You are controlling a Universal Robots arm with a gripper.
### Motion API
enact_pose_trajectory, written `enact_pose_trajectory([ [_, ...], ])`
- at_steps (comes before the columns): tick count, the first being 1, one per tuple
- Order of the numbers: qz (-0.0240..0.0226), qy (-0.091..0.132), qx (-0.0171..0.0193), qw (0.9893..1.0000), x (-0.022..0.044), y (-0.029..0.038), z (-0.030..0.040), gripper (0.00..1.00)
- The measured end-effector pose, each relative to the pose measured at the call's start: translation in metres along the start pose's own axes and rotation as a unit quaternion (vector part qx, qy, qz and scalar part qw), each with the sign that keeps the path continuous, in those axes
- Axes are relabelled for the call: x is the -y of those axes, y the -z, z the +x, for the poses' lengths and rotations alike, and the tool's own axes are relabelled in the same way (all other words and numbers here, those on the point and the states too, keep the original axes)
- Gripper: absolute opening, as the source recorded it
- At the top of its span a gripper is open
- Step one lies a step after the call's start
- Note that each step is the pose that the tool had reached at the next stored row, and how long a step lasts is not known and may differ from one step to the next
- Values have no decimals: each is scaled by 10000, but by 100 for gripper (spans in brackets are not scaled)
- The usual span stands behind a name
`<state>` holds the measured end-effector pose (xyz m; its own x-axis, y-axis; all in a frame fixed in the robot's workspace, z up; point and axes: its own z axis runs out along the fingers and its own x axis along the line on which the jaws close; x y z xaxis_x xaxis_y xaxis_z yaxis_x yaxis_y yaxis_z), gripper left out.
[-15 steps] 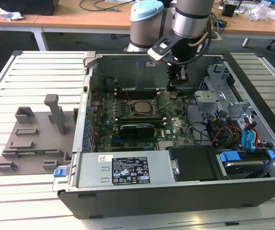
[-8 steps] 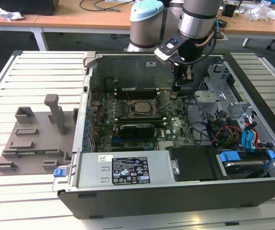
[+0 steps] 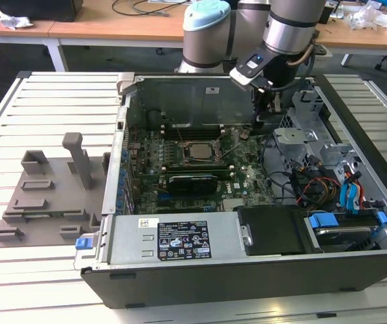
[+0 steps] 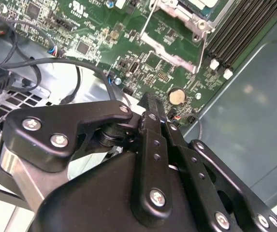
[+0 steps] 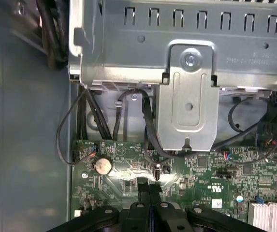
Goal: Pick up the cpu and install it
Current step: 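Close the cpu cover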
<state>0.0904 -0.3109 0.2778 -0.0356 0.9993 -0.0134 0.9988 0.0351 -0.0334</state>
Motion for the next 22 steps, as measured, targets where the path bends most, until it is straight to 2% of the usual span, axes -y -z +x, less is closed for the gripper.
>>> enact_pose_trajectory([
  [3, 6, 0, 0, 10000, -30, -25, -1, 11],
  [6, 9, 1, 0, 10000, -25, -91, 1, 11],
  [22, 10, 0, 0, 10000, -4, -290, 4, 11],
])
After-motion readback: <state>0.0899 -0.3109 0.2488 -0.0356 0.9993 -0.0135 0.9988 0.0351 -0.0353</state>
